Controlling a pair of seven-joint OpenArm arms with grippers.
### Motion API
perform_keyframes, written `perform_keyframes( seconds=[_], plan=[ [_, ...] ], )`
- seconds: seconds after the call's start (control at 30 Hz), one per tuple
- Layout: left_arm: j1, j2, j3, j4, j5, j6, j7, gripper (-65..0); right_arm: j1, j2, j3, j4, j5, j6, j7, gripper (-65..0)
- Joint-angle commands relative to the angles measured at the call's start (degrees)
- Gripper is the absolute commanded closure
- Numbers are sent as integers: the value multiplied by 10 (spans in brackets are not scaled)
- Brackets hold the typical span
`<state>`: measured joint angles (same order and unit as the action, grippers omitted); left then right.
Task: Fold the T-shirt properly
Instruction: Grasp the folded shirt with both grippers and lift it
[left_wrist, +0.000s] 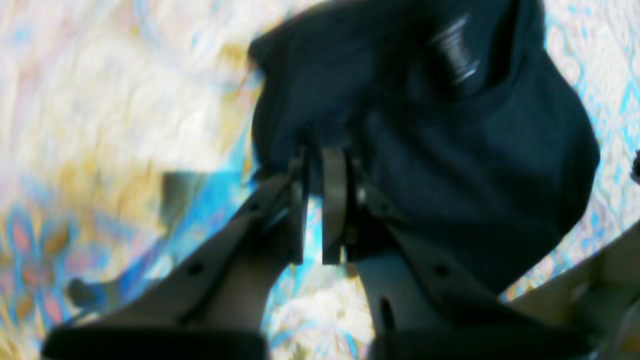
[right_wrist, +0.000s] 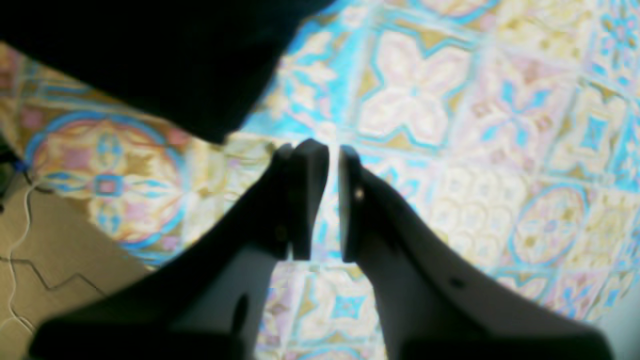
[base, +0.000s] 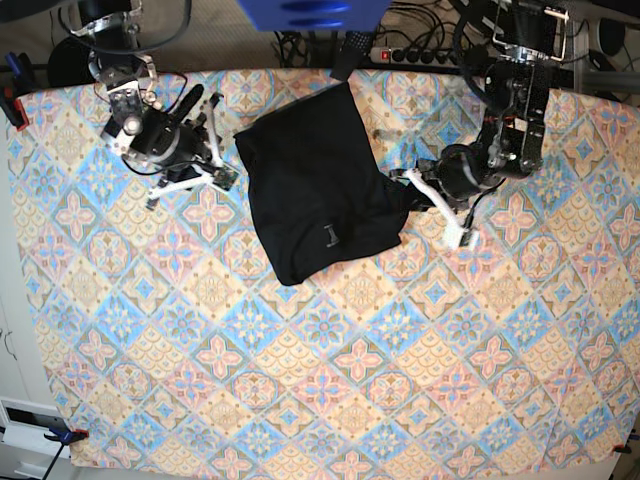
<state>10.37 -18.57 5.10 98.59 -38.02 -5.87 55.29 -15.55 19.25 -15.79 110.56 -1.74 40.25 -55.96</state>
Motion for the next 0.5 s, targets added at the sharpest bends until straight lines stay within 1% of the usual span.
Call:
perform_keyframes(
  seconds=[0.0,0.1,0.23,0.3,0.4,0.47],
  plan=[
    [0,0,-16,9,-2,0,-13,-36,15,1,-17,15,6,-2,15,-75],
    [0,13,-22,-18,1,0,-14,-36,22,-11,-54,15,5,-2,15,-74],
    [-55,48,-14,-112,2,0,-14,-36,31,-38,-72,15,5,-2,12,-74],
    [-87,59,14,-162,2,0,-29,-36,29,-49,-73,16,5,-2,12,-74],
    [-126,62,85,-224,3,0,-89,-36,28,-53,-89,19,5,-2,12,-74],
    [-149,70,123,-256,7,0,-117,-36,28,-54,-97,19,5,-2,12,-74]
  ],
)
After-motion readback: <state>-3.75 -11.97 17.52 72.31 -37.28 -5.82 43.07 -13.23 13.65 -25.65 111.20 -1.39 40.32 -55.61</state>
